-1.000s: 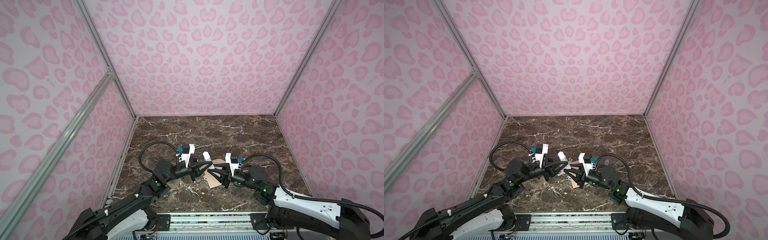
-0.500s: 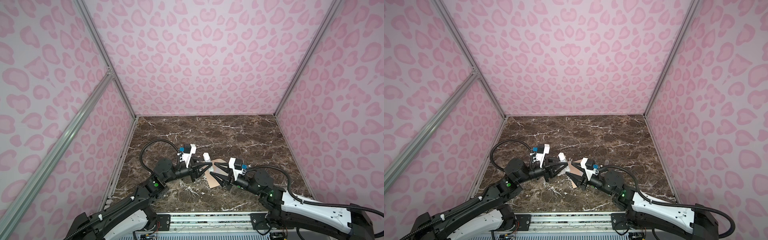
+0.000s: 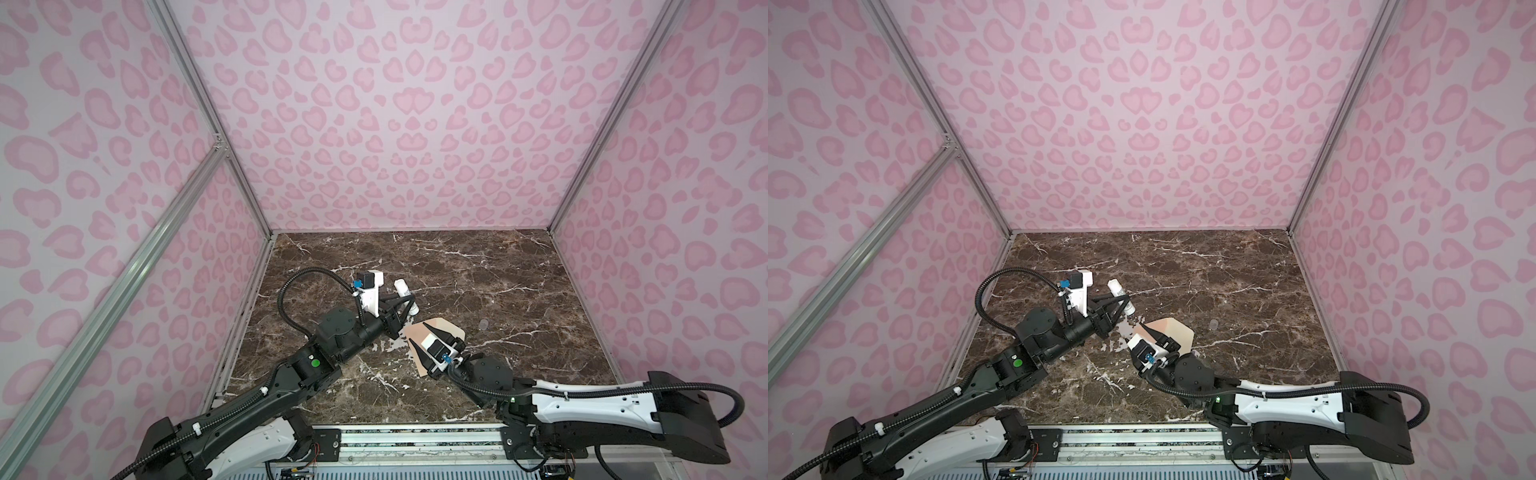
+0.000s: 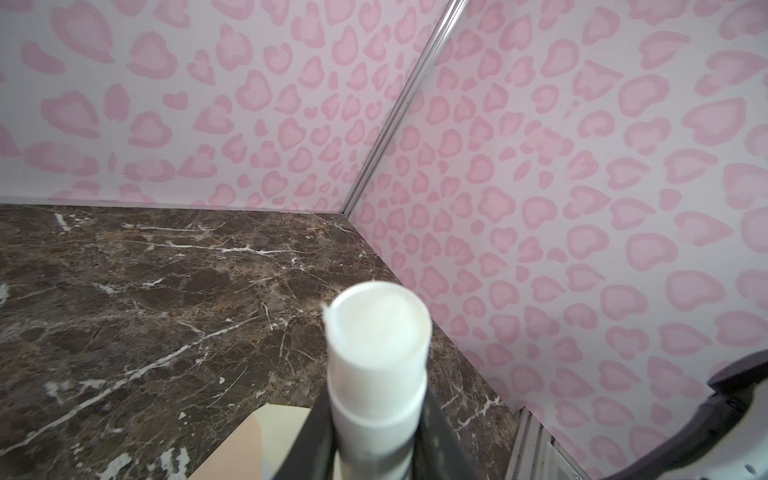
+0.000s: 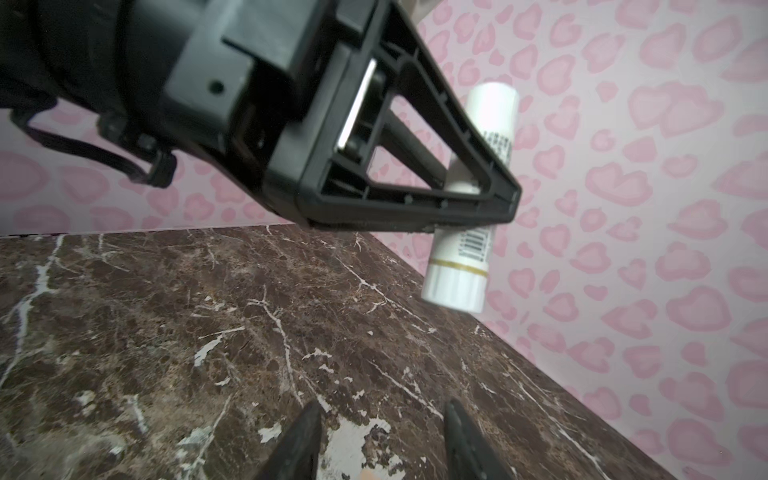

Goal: Place the letter into the envelope and seal it

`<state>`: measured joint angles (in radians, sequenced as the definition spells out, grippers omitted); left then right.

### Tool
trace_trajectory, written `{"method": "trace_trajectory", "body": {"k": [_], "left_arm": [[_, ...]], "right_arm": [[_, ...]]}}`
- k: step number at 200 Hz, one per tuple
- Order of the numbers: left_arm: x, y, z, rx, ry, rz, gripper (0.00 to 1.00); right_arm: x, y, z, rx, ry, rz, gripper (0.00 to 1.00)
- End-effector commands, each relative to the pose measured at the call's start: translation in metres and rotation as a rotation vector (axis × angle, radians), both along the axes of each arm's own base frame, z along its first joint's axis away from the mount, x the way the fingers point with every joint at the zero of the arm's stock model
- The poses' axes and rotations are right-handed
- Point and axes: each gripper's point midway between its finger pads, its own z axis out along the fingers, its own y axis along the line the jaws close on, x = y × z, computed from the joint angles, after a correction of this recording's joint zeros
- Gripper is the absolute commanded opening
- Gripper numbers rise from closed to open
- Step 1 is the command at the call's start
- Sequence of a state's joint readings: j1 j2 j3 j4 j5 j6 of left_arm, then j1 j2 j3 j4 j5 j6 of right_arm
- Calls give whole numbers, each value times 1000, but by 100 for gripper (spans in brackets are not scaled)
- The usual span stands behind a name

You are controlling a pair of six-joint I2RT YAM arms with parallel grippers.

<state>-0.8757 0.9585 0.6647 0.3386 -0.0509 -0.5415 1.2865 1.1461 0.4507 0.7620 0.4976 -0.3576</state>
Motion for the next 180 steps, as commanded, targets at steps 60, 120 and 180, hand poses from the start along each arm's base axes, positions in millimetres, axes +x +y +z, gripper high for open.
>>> {"method": "trace_trajectory", "body": {"k": [60, 120, 180], "left_arm": [[19, -2, 1, -16, 64, 150, 4], [19, -6, -1, -12, 70, 138, 4], [19, -7, -4, -8, 76, 133, 4]], "right_arm": [[33, -4, 34, 156, -109, -161, 54], [48, 0, 25, 165, -43, -157, 49], [55, 11, 10, 149, 6, -151, 43]]}}
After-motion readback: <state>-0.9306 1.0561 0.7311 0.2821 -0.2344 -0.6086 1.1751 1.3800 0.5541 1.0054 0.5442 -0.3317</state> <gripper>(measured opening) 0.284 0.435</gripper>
